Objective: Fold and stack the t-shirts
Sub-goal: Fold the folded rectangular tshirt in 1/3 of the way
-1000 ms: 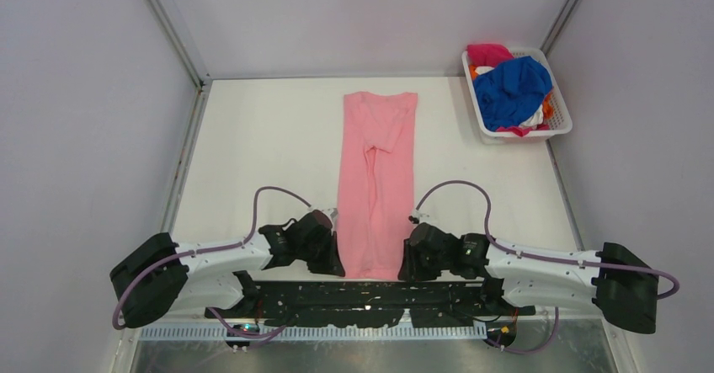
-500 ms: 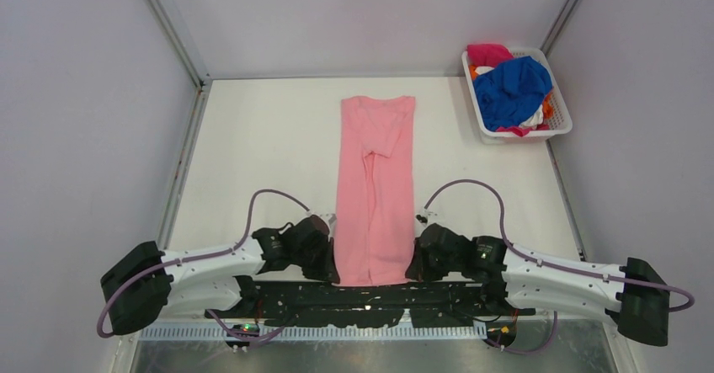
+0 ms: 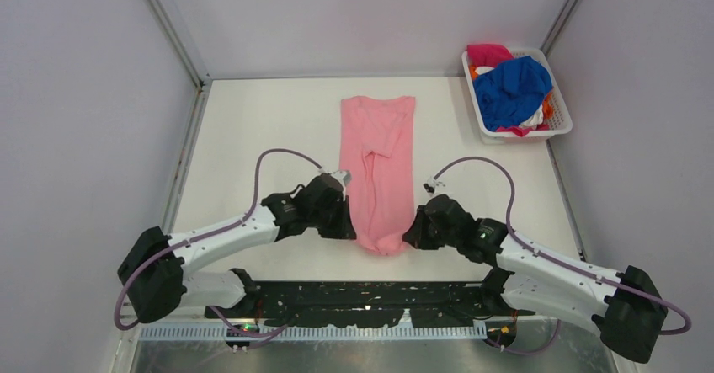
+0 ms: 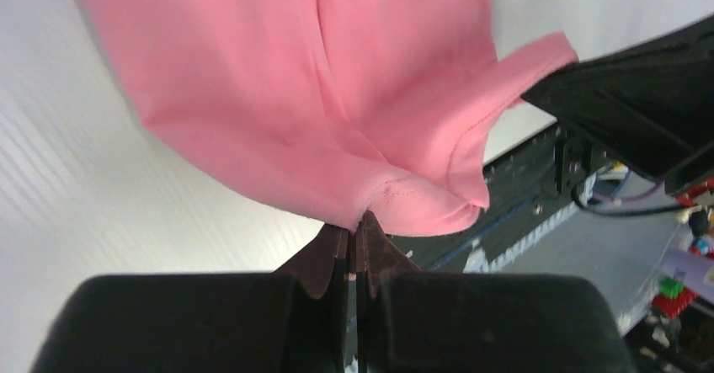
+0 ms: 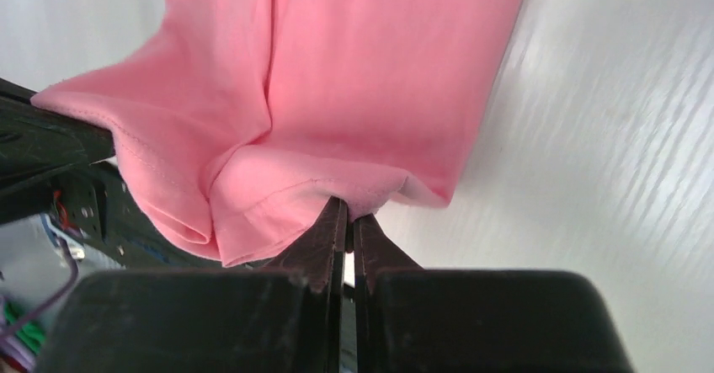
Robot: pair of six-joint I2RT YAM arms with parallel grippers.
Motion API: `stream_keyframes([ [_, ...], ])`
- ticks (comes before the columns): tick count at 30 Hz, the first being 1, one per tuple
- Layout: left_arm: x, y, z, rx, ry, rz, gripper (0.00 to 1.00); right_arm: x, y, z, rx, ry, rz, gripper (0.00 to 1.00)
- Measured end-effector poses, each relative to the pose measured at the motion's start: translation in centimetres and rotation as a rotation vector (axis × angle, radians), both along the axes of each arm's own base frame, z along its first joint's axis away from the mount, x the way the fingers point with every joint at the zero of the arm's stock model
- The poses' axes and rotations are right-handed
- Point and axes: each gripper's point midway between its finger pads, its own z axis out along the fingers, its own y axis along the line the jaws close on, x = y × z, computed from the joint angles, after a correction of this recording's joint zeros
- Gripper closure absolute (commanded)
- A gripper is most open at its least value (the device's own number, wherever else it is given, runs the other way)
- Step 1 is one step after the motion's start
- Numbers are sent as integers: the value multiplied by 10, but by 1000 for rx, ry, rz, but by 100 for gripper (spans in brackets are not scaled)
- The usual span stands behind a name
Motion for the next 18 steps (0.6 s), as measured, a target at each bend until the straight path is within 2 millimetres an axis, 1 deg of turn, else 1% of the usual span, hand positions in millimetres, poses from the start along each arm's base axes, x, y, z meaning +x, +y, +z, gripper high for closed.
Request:
stream_keyframes([
  [4,44,2,8,16,-33,77,100,33,-4,10,-9,-43,-46,95],
  [6,65,4,9,25,-35,116,100,54,-1,22,-8,-66,-47,95],
  [7,76,6,9,29,-35,135,100,61,-3,24,-6,-72,-62,95],
  [11,115,9,11,37,-34,184,100,99,-4,40,2,-113,-97,95],
  [15,147,10,14,15,-20,217,100,132,-7,45,3,-127,-125,95],
  [18,165,12,11,9,-9,230,100,149,-9,43,2,-120,-138,95],
])
